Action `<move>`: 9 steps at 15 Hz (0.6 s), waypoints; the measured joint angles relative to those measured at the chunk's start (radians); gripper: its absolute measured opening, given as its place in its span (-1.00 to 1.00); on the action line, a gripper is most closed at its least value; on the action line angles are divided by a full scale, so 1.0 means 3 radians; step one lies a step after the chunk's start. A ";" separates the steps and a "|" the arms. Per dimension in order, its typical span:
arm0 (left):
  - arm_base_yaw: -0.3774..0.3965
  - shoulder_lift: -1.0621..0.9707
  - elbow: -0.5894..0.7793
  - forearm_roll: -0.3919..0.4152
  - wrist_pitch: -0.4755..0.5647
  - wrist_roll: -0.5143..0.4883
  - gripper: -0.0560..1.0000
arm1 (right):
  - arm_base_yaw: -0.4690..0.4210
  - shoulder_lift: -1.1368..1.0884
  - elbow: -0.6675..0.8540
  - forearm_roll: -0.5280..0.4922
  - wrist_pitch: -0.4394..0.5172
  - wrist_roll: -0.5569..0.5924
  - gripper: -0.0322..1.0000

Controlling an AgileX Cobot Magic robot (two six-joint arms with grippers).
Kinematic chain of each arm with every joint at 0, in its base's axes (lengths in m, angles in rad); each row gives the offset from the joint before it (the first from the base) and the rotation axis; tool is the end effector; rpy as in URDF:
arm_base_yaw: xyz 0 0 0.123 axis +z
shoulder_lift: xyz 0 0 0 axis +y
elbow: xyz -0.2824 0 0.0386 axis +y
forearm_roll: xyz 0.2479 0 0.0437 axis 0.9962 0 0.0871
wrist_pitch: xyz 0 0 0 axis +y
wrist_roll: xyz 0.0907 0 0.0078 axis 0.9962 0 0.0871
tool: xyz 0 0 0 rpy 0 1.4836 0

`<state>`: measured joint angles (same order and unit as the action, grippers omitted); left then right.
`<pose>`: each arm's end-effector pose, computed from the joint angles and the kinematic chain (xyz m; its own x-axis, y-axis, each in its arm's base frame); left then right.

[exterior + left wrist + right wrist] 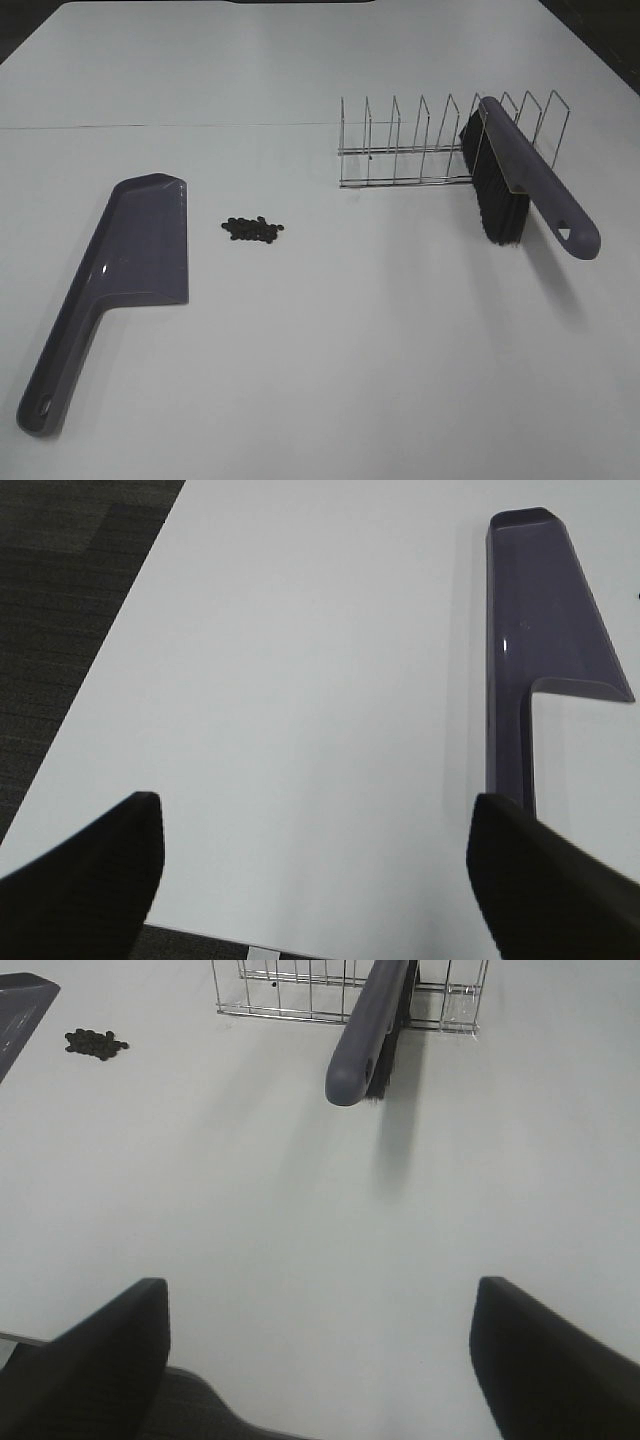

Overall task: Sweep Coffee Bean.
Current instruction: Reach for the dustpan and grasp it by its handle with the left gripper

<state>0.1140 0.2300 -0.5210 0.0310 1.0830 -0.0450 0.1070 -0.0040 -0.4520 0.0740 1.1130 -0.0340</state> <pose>0.0276 0.0057 0.2789 -0.6391 -0.1038 -0.7621 -0.1540 0.9881 -0.0055 -0.0034 0.0057 0.2598 -0.5353 -0.0587 -0.8426 -0.1628 0.9861 0.0347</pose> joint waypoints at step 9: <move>0.0000 0.0840 -0.0423 0.0133 0.0027 0.0000 0.55 | 0.0000 0.0000 0.0000 0.0000 0.0000 0.0000 0.46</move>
<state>0.1140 0.4820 -0.6480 0.0710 1.0910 -0.0450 0.1070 -0.0040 -0.4520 0.0740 1.1130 -0.0340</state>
